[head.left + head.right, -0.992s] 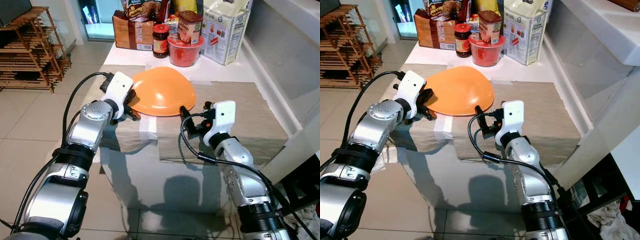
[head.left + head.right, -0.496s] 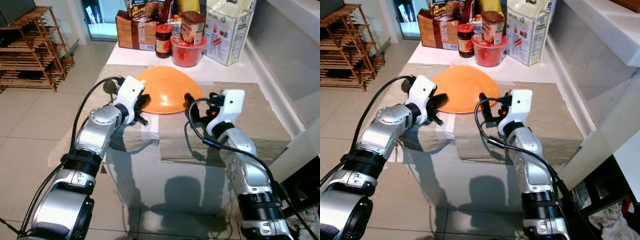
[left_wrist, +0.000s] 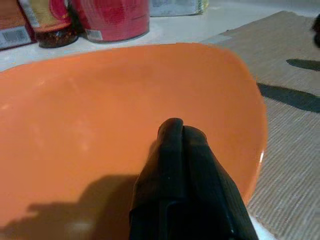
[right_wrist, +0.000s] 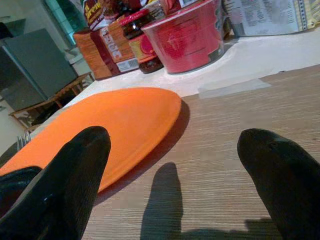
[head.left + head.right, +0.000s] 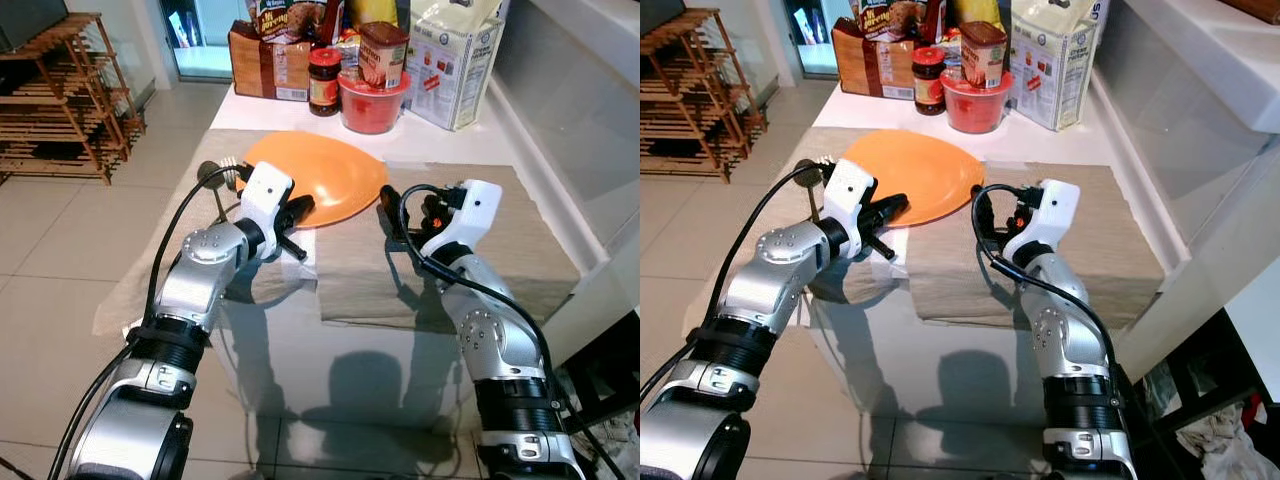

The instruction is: Setting the table

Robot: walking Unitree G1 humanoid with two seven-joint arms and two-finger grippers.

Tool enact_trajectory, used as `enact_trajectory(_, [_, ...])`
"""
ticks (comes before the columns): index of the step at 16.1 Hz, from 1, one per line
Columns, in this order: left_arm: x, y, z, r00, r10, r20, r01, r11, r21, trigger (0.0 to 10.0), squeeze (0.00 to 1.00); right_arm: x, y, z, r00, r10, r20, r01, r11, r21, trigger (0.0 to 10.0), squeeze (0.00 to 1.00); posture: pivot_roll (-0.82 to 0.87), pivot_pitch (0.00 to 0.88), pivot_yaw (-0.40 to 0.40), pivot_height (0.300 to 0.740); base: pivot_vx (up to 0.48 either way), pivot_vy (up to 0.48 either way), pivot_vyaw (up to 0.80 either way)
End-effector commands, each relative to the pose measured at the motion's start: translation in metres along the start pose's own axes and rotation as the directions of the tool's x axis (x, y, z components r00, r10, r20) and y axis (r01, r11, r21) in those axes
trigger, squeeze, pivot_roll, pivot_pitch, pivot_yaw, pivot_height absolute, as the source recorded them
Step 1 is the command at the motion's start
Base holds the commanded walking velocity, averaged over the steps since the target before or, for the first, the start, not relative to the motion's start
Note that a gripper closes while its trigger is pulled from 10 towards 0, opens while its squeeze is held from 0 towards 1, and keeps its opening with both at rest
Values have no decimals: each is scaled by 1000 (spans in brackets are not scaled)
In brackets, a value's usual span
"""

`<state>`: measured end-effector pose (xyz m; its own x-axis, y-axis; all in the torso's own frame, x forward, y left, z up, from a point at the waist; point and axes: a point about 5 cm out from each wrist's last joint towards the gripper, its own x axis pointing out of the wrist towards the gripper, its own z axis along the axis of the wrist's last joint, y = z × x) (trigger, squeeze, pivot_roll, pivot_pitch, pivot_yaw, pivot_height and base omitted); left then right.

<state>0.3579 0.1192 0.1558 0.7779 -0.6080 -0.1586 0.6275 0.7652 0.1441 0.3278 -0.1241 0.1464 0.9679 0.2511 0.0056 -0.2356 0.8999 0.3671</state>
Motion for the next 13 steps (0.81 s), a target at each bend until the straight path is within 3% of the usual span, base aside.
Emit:
enact_trajectory(1, [1,-4,5,999,-25,24,24,999,35,10000,0,2,3,0,1000,13,-15,-13,1000,-7,10000,0,8,9,14,740,0,0,0])
enact_trajectory(3, [2,-3,23,997,-24,78,17,996,91,10000,0,1,5,-2,1000,21,-18,-22,999,-25,10000,0,9,4,12,740,0,0,0])
enact_trajectory(4, [3,5,37,994,14,107,-25,994,106,10000,0,0,6,-4,999,27,-20,-27,999,-43,10000,0,10,0,11,740,0,0,0])
enact_trajectory(6, [4,16,44,992,61,107,-74,990,124,10000,0,-1,6,-5,999,29,-24,-30,998,-51,10000,0,10,0,11,740,0,0,0])
enact_trajectory(7, [4,21,43,993,78,91,-90,987,133,10000,0,-1,6,-6,999,31,-25,-33,998,-53,10000,0,10,0,11,740,0,0,0])
enact_trajectory(9, [3,41,32,986,165,-24,-160,974,159,10000,0,-2,7,-8,999,36,-30,-38,998,-53,10000,0,9,0,14,740,0,0,0])
enact_trajectory(11, [5,47,29,980,171,-104,-150,972,183,10000,0,-3,10,-9,999,45,-27,-46,997,-62,10000,0,10,0,18,740,0,0,0])
enact_trajectory(13, [8,49,34,979,155,-132,-123,968,220,10000,0,-7,19,0,996,88,25,-84,986,-146,10000,0,10,0,23,740,0,0,0])
